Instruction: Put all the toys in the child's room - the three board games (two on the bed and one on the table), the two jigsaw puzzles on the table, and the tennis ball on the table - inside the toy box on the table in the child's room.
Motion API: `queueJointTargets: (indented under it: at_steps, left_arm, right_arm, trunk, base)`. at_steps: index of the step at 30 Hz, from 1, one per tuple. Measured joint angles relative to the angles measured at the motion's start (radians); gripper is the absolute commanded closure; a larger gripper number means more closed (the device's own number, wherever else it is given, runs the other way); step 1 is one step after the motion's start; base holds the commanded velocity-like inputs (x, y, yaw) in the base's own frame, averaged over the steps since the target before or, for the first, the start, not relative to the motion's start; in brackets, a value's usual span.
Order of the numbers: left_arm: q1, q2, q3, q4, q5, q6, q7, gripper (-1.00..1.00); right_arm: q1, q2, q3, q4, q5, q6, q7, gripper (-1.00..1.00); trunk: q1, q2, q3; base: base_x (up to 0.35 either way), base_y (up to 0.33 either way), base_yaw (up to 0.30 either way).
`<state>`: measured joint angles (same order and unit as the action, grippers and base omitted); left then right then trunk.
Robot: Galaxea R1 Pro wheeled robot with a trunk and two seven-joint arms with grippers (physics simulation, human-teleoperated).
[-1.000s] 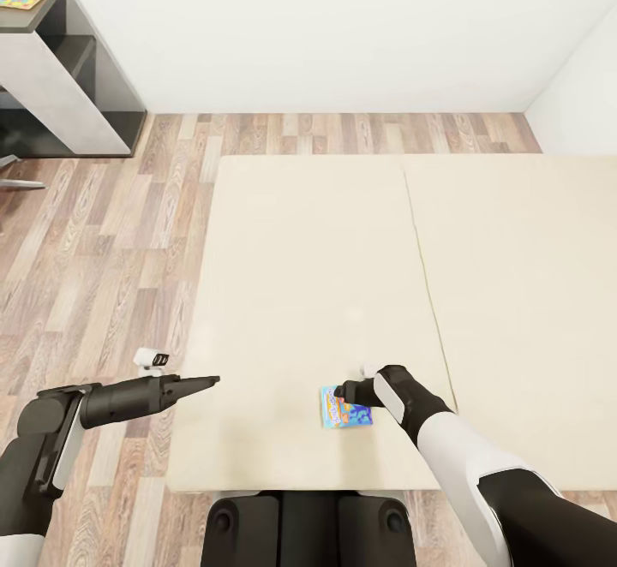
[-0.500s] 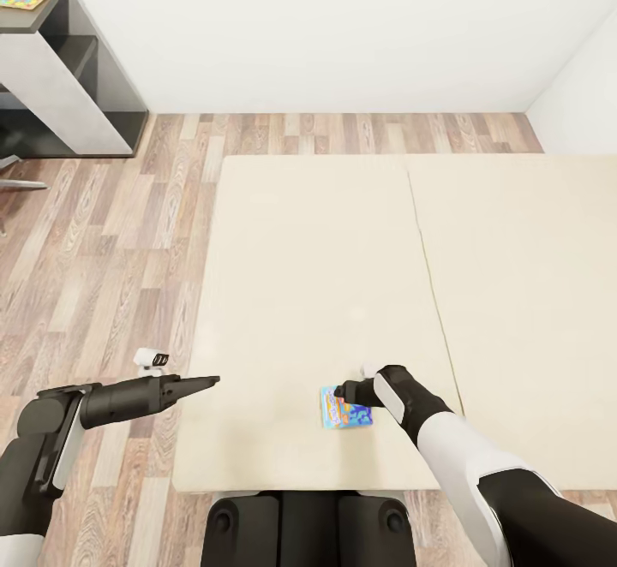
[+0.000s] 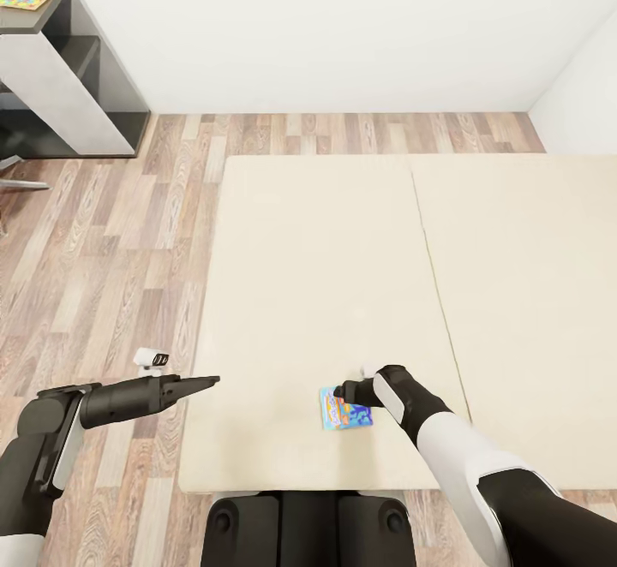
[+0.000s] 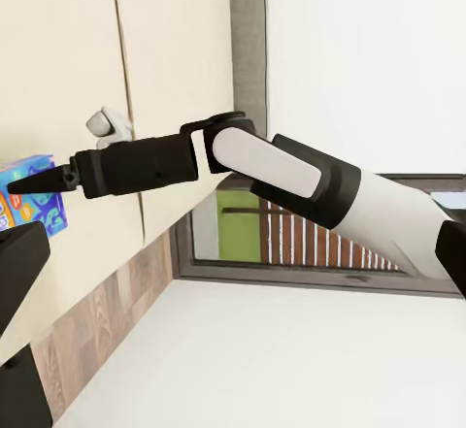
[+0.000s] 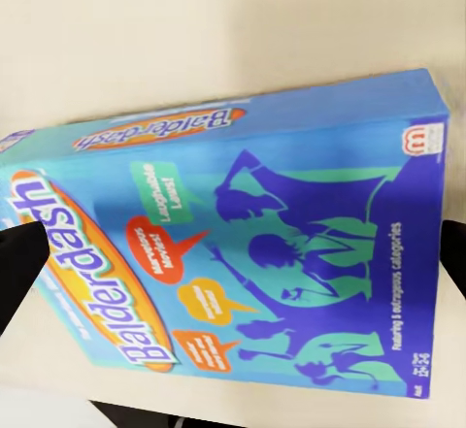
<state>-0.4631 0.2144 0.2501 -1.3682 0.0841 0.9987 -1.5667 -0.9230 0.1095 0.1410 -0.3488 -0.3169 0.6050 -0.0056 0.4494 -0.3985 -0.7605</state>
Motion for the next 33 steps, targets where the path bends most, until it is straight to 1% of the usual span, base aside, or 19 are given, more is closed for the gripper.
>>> queueJointTargets:
  at_steps: [13, 22, 33]
  left_arm:
    - [0.000, 0.000, 0.000, 0.000, 0.001, 0.000, 0.000, -1.00]
    - [0.000, 0.000, 0.000, 0.000, 0.000, 0.000, 0.000, -1.00]
    - [0.000, 0.000, 0.000, 0.000, 0.000, 0.000, 0.000, -1.00]
  right_arm:
    - [0.000, 0.000, 0.000, 0.000, 0.001, 0.000, 0.000, -1.00]
    - [0.000, 0.000, 0.000, 0.000, 0.000, 0.001, 0.000, -1.00]
    - [0.000, 0.000, 0.000, 0.000, 0.001, 0.000, 0.000, -1.00]
  trunk:
    - [0.000, 0.000, 0.000]
    - [0.000, 0.000, 0.000]
    - [0.000, 0.000, 0.000]
  base:
    - [0.000, 0.015, 0.000]
    - [0.000, 0.099, 0.000]
    - [0.000, 0.007, 0.000]
